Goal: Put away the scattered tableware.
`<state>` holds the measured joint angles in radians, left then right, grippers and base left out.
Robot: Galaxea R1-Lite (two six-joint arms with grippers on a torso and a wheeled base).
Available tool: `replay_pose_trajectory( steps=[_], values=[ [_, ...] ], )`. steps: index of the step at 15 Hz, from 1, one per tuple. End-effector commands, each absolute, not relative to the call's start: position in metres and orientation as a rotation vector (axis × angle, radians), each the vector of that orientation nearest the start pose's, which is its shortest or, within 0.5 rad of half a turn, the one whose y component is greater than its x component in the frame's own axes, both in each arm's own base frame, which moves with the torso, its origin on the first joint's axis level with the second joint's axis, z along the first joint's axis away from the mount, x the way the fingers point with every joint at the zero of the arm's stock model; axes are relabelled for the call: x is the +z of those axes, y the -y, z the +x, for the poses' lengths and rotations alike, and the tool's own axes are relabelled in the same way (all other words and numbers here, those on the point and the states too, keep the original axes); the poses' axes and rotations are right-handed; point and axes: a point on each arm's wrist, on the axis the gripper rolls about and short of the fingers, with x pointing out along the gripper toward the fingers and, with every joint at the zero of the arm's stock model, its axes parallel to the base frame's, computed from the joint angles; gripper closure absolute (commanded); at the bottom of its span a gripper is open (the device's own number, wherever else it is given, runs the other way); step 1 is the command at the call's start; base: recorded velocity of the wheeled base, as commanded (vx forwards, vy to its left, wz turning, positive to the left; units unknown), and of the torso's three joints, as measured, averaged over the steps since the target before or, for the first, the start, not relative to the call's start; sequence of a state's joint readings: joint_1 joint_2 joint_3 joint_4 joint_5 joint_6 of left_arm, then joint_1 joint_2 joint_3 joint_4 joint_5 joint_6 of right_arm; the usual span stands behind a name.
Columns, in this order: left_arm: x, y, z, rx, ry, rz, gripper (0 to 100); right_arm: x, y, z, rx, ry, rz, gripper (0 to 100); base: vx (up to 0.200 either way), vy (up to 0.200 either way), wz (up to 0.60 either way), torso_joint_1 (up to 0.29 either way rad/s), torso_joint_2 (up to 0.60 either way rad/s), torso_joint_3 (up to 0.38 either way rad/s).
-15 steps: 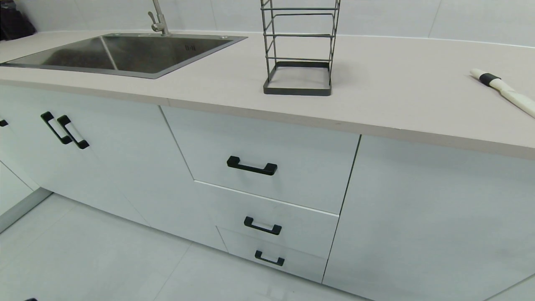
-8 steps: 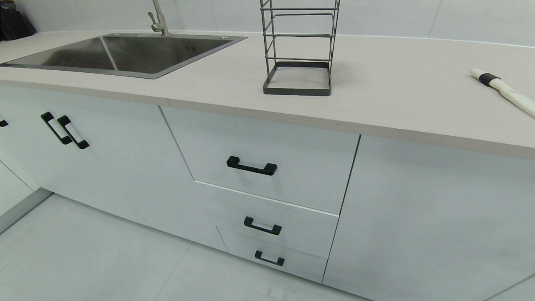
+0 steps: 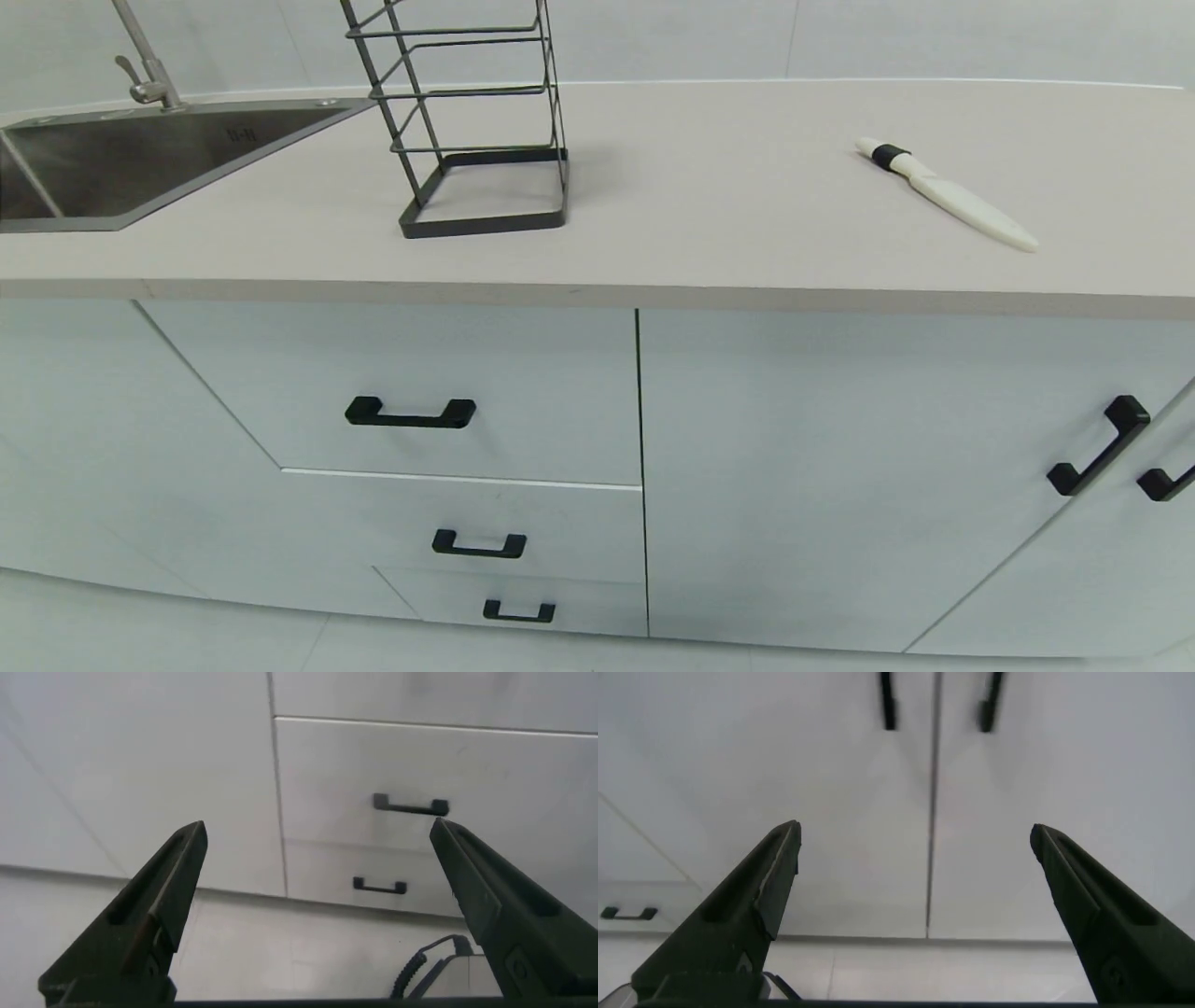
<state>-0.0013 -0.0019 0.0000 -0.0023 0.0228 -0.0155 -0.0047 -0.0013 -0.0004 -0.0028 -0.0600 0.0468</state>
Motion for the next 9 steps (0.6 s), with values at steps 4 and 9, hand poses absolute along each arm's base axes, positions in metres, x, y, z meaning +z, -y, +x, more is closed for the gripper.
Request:
replay_pose_trajectory(
  steps=[4,9],
  values=[
    [0.0758,-0.0006,-0.0228,0.021,0.003,-0.014,0,0.0758,0.0012,-0.0228,-0.063,0.005,0.046,0,0.000,0.000,-0.15,0.001,0.00,-0.001],
    [0.0756,-0.0006,-0.0228,0.021,0.002,-0.015,0,0.0758,0.0012,-0.0228,-0.063,0.005,0.046,0,0.000,0.000,-0.24,0.001,0.00,0.001]
  ],
)
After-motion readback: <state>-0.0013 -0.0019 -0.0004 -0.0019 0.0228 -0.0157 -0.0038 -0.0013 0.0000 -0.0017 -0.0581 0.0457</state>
